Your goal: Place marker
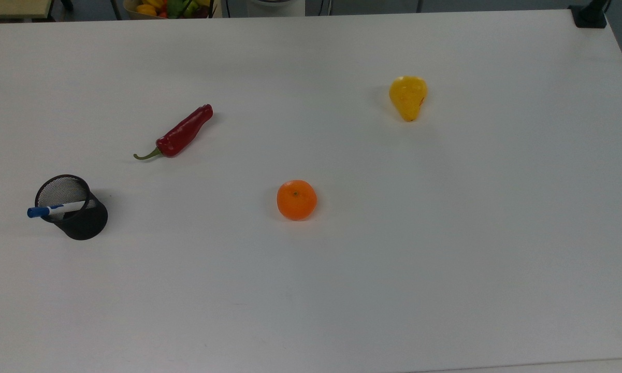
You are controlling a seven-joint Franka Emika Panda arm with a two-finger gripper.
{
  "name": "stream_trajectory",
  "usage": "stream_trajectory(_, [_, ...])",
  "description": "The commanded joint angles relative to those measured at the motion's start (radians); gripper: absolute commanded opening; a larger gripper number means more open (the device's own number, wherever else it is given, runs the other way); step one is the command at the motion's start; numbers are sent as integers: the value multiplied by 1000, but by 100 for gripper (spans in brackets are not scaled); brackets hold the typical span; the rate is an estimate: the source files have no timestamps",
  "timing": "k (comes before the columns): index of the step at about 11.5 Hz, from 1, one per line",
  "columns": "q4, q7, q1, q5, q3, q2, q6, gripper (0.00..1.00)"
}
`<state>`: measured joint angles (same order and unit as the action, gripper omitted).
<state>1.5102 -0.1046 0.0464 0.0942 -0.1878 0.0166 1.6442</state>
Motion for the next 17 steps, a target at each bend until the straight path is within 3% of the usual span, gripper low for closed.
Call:
stream_trajectory(1, [-2, -86, -5, -63, 121, -18, -60, 100])
stream_trajectory(4, [8, -101, -8, -74, 207, -18, -72, 100])
stream_trajectory(5, [27, -95, -22, -74, 211, -23, -72, 100])
stream_trajectory(9, [123, 64, -80, -110, 197, -73, -9, 100])
stream_trajectory(13, [145, 175, -88, -100, 168, -73, 29, 100])
stream_trajectory(17, [142, 168, -109, -93, 153, -72, 31, 100])
